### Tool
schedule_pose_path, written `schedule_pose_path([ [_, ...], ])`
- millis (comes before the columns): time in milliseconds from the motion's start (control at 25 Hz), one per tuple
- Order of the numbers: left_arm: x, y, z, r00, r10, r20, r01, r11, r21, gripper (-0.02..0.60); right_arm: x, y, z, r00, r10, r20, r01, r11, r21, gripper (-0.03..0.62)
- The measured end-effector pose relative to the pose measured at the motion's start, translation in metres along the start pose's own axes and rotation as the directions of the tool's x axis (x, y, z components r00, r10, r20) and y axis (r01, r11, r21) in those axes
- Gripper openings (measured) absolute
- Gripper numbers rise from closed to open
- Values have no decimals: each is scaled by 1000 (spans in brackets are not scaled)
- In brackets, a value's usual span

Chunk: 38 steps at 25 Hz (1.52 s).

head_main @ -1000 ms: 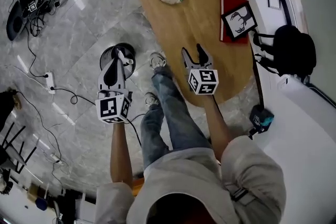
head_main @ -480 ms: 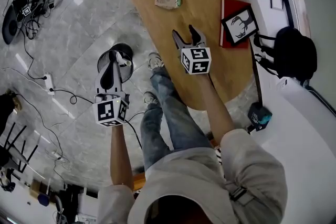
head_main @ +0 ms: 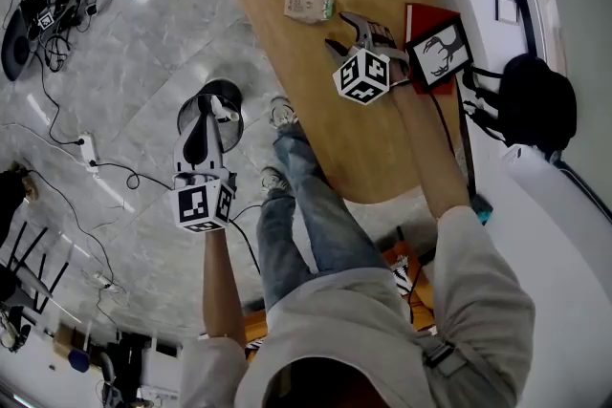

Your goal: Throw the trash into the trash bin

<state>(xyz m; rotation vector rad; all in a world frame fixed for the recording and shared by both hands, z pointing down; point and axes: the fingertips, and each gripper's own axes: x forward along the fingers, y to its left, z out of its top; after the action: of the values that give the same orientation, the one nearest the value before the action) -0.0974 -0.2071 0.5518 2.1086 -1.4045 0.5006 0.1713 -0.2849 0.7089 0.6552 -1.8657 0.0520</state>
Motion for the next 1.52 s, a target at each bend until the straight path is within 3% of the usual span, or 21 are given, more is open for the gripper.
schedule_pose_path([
  [120,0,0,-2,1000,2,-5,-2,1000,-1,18,10,-12,-3,999,24,-40,-28,994,-104,290],
  [360,-5,6,-4,1000,14,-1,-14,1000,-9,18,34,-31,-7,983,111,-147,-137,974,-181,310],
  [600,-11,10,-8,1000,28,-6,-29,999,-17,18,52,-32,-2,957,199,-213,-240,951,-193,314],
  [800,-14,18,-7,999,47,4,-46,999,-25,18,58,-28,0,949,226,-219,-267,947,-179,313],
  [960,-19,23,-7,998,59,10,-59,998,-32,18,51,-27,7,963,231,-137,-235,972,-16,311],
  [1080,-23,25,-8,998,67,16,-67,997,-38,18,35,-31,18,985,173,3,-169,958,233,310],
  [1240,-24,23,-7,997,70,25,-69,997,-39,18,5,-27,21,987,49,154,-121,854,505,308],
  [1520,-34,27,-5,994,98,43,-96,995,-35,18,-21,-3,8,973,-103,208,-82,686,723,304],
])
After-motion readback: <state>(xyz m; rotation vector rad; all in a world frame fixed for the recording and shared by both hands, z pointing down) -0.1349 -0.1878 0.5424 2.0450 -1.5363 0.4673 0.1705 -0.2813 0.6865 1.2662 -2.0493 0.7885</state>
